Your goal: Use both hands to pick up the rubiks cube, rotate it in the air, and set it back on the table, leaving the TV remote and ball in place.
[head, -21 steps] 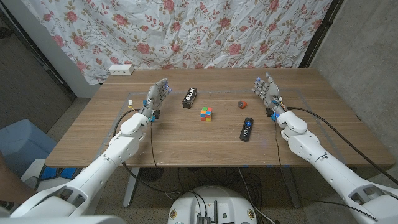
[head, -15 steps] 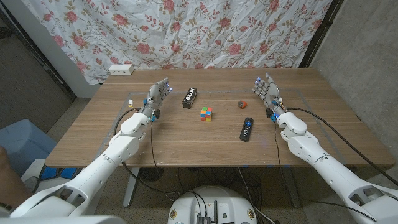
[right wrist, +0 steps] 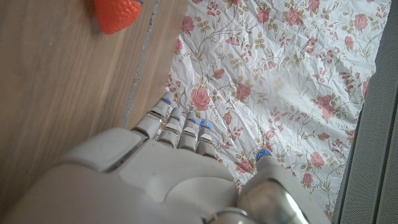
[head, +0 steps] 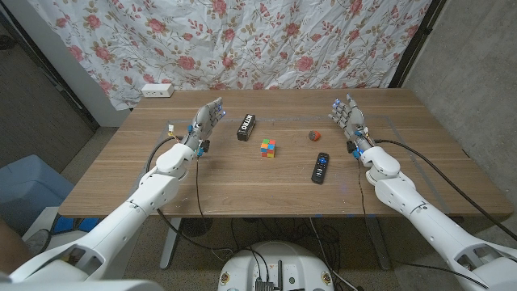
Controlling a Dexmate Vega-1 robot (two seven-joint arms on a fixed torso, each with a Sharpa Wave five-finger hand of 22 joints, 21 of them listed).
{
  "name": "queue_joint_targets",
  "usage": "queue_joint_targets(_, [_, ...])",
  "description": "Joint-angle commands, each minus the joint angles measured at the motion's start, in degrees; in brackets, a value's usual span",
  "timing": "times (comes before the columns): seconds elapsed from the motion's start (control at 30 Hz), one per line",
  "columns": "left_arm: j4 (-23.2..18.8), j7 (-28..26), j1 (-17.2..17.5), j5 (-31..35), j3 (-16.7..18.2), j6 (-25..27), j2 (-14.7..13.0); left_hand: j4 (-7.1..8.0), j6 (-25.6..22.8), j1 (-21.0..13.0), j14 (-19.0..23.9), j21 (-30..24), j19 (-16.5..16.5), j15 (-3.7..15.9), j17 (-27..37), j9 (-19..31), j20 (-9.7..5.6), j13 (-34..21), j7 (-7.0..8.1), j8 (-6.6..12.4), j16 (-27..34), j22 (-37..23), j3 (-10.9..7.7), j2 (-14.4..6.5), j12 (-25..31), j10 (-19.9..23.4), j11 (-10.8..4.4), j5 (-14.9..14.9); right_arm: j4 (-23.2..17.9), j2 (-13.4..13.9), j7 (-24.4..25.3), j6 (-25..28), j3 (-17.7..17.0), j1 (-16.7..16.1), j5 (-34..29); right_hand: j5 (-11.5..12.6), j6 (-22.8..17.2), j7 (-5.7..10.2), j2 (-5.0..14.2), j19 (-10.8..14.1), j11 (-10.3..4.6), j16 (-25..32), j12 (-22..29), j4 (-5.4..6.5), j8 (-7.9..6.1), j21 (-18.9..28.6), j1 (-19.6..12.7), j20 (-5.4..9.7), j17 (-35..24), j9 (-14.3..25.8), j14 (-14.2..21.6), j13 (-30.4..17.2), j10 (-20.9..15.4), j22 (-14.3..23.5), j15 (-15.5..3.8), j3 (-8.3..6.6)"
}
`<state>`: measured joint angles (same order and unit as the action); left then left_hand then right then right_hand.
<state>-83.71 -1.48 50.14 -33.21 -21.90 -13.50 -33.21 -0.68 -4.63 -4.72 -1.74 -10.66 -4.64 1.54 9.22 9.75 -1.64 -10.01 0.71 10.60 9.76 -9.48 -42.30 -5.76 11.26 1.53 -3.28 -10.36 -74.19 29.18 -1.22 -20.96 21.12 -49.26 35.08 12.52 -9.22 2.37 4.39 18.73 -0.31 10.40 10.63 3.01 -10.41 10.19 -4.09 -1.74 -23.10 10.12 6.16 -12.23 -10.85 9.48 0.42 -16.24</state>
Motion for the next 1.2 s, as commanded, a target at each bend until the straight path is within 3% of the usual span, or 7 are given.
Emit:
queue_joint_targets(0.03, [-8.4,-2.9,1.8,3.1,-0.3,4.7,-4.0,-1.49,-1.3,-0.9,0.1,-0.1,-0.2,1.52,0.2,0.2,-0.15,-0.1,0.27,0.56,0.3,-0.1,0.02,-1.0,0.5,1.1,-0.38,0.2,2.1,0.1,-2.4,-2.0,0.1,0.6,-0.1,0.2,-0.4,-0.1,0.06,-0.2,-0.19,0.4,0.4,-0.17,-0.43,0.2,-0.8,0.12,0.1,0.2,0.4,0.0,-0.4,0.1,-0.32,-0.56])
queue_joint_targets(0.17, [-10.2,-2.7,1.4,4.5,-0.7,6.8,-5.6,-2.87,-2.3,-1.5,0.4,-0.1,-0.3,1.97,0.3,0.2,-0.22,-0.1,0.69,0.76,0.4,-0.1,0.0,-0.7,0.6,1.9,-0.81,0.2,3.1,0.1,-3.3,-2.4,0.0,0.8,0.4,0.2,-0.4,-0.14,0.08,-0.3,-0.07,0.4,0.4,-0.31,-0.44,0.2,-0.9,0.23,0.4,0.2,0.4,0.0,-0.5,0.1,-0.31,-0.65])
queue_joint_targets(0.4, [-13.5,-3.3,0.9,7.4,-1.3,10.0,-8.1,-6.87,-3.4,-3.6,1.0,-0.1,-0.7,2.63,0.3,0.2,-0.53,-0.1,1.16,1.01,0.5,-0.1,-0.12,0.5,0.6,3.2,-1.65,0.4,4.8,0.2,-4.8,-3.3,-0.2,1.2,0.8,0.3,-0.5,-0.09,0.12,-0.4,-0.23,0.4,0.5,-0.5,-0.47,0.2,-1.0,0.34,0.7,0.1,0.4,0.2,-0.6,0.1,-0.43,-0.79])
queue_joint_targets(0.6, [-16.9,-3.4,0.4,10.4,-2.1,13.1,-10.5,-8.81,-3.7,-5.0,1.0,0.0,-0.6,2.93,0.3,0.2,-0.71,-0.1,1.67,1.15,0.4,-0.1,-0.14,1.1,0.5,4.0,-2.44,0.5,5.0,0.7,-5.1,-4.1,-0.6,1.1,0.7,0.3,-0.6,-0.14,0.16,-0.4,-0.33,0.4,0.5,-0.65,-0.49,0.3,-1.1,0.51,1.0,0.1,0.4,0.3,-0.7,0.1,-0.59,-0.9])
queue_joint_targets(0.87, [-21.6,-3.5,0.5,14.1,-2.6,16.0,-13.4,-10.16,-3.9,-6.5,0.8,0.0,-0.8,3.19,0.4,0.3,-0.83,-0.1,2.56,1.33,0.3,-0.1,-0.04,2.3,0.5,4.7,-3.42,0.4,7.7,-0.2,-7.8,-6.6,-1.4,1.9,2.5,0.2,-0.8,-0.1,0.23,-0.5,-0.37,0.5,0.5,-0.81,-0.55,0.3,-1.2,0.58,1.4,0.1,0.5,0.4,-0.7,0.1,-0.65,-1.04])
queue_joint_targets(1.2, [-29.8,-3.8,1.0,19.6,-2.9,23.2,-18.1,-10.53,-6.0,-8.8,1.2,0.3,-0.1,2.55,0.4,0.4,0.01,-0.2,4.39,2.16,0.5,-0.1,0.06,4.2,0.5,6.0,-3.84,0.3,9.9,-0.5,-9.5,-7.6,-1.6,2.8,2.9,0.2,-1.0,0.49,0.39,-0.5,-0.18,0.5,0.5,-1.09,-0.55,0.4,-1.4,0.69,1.9,0.1,0.5,0.5,-0.7,0.1,-0.54,-1.32])
